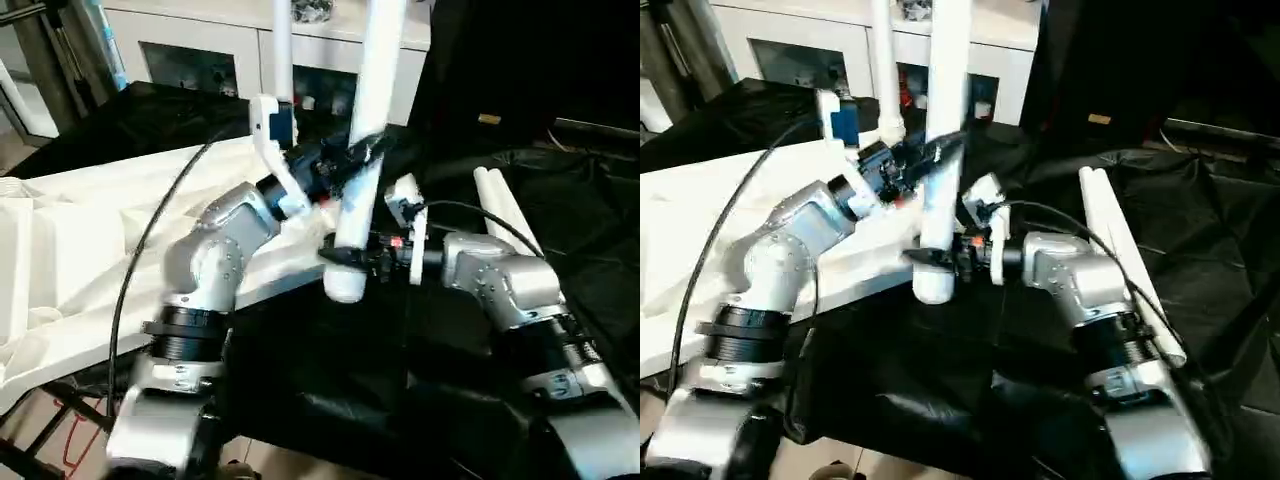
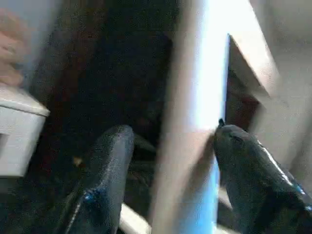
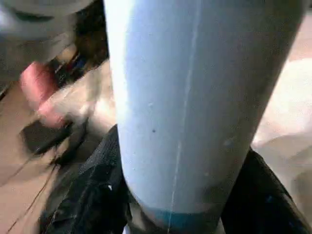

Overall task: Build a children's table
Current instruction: Insert table leg to table base

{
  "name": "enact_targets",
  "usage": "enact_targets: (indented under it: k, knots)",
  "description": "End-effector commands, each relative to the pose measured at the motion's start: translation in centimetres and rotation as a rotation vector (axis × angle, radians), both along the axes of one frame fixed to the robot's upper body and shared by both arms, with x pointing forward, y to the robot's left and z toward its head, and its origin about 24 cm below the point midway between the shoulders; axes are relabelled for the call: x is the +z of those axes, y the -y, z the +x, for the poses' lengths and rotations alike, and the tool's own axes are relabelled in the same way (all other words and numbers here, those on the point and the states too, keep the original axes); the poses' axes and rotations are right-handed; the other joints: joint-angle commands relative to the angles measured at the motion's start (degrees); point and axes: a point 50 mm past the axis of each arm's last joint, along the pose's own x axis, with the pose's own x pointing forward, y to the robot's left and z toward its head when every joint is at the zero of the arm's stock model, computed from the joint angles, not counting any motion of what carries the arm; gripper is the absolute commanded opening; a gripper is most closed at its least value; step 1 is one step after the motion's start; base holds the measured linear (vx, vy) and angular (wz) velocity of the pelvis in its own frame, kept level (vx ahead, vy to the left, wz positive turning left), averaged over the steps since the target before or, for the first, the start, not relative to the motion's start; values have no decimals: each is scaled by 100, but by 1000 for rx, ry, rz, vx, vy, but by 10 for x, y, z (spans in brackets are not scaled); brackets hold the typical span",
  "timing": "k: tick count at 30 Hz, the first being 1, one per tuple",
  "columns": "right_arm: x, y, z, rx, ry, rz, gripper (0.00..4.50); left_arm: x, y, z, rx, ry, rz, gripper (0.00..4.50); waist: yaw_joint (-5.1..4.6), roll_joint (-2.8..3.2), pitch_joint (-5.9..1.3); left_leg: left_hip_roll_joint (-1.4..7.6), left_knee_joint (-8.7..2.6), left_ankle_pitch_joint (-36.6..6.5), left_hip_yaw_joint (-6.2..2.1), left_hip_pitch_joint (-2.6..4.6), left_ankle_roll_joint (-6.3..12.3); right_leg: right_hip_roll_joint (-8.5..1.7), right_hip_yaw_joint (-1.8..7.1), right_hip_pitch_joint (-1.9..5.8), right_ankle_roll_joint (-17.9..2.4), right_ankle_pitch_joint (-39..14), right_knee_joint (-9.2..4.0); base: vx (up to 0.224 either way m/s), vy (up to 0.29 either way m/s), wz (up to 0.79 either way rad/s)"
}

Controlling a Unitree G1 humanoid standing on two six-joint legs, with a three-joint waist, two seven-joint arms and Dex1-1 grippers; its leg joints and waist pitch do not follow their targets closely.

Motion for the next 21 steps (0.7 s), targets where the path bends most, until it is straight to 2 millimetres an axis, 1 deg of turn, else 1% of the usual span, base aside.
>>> enact_targets:
  k: [1,2,3,4,5,6,7,8,9,10,11,12,13,14,15,16,17,18,19,21]
  knots:
    - [-1,15,11,-231,40,46,192,3,-11,11,100,-44,-73,294,1,-6,-496,44,-324,-149,34,-15,154,-375,233,434,-1283,-78,-388,0,0,0]
    - [-1,15,11,-231,40,46,192,3,-11,11,100,-44,-73,294,1,-6,-496,44,-324,-149,34,-15,154,-375,233,434,-1283,-78,-388,0,0,0]
    - [-3,20,16,-324,39,59,192,3,-17,17,166,-44,-68,294,-2,-2,-496,32,-330,-181,32,-2,126,-356,227,432,-1252,-129,-396,0,0,0]
    - [-4,22,17,-367,44,61,192,2,-20,20,180,-46,-54,294,-13,24,-494,16,-337,-196,30,8,101,-333,227,422,-1165,-146,-418,0,0,0]
    - [-4,23,18,-376,45,60,192,1,-20,21,179,-51,-47,294,-13,24,-494,16,-337,-196,30,8,101,-333,227,422,-1165,-146,-418,0,0,0]
    - [-6,27,19,-425,50,51,192,-6,-23,25,172,-81,26,294,-11,9,-500,12,-339,-148,23,3,90,-328,226,438,-1144,-48,-393,0,0,0]
    - [-7,29,19,-446,54,47,192,-11,-24,28,179,-86,85,294,-20,119,-507,10,-337,-140,15,21,73,-318,221,416,-1118,28,-380,0,0,0]
    - [-7,29,19,-449,55,46,192,-12,-24,28,179,-85,98,294,-37,88,-505,13,-339,-167,20,29,91,-310,219,409,-1094,54,-399,0,0,0]
    - [-10,36,19,-505,66,17,192,-33,-24,30,167,-83,348,294,-40,88,-509,9,-352,-172,6,32,127,-309,218,423,-1037,95,-396,0,0,0]
    - [-11,37,19,-512,68,12,192,-36,-24,30,165,-85,381,294,-54,85,-509,1,-348,-167,15,26,122,-304,226,434,-1039,110,-377,0,0,0]
    - [-14,44,19,-563,80,-31,192,-59,-26,30,142,-104,601,294,-43,117,-519,9,-350,-114,3,33,101,-322,221,427,-1028,152,-390,0,0,0]
    - [-17,48,19,-583,83,-60,192,-69,-27,29,117,-92,699,294,-53,137,-526,17,-344,-104,6,40,76,-316,223,418,-1040,191,-364,0,0,0]
    - [-20,52,17,-594,86,-87,192,-78,-27,26,62,-97,764,294,-45,160,-517,1,-342,-122,7,40,74,-316,227,423,-1030,176,-383,0,0,0]
    - [-21,54,16,-600,88,-100,192,-83,-27,25,32,-100,791,294,-42,133,-523,-4,-342,-121,16,32,40,-320,234,444,-1097,265,-376,0,0,0]
    - [-23,57,15,-610,83,-106,192,-89,-24,22,-19,-121,805,294,-43,166,-530,-6,-338,-111,13,19,7,-327,238,462,-1200,433,-363,0,0,0]
    - [-25,60,13,-622,84,-118,192,-95,-23,21,-58,-147,831,294,-42,162,-532,-2,-335,-129,14,19,2,-325,237,463,-1253,509,-351,0,0,0]
    - [-26,62,12,-628,84,-124,192,-98,-22,20,-77,-161,844,294,-42,187,-526,-7,-335,-181,18,23,9,-321,236,461,-1308,564,-363,0,0,0]
    - [-28,64,11,-637,84,-137,192,-103,-21,19,-111,-176,868,294,-46,197,-517,-10,-337,-251,17,20,15,-324,239,460,-1331,538,-371,0,0,0]
    - [-28,65,10,-642,84,-142,192,-105,-21,19,-124,-185,881,294,-63,194,-511,-11,-345,-363,16,22,16,-319,232,470,-1344,422,-391,0,0,0]
    - [-30,66,8,-649,86,-147,192,-115,-22,21,-126,-248,944,294,-92,233,-497,-31,-342,-512,12,12,22,-320,234,492,-1316,164,-437,0,0,0]
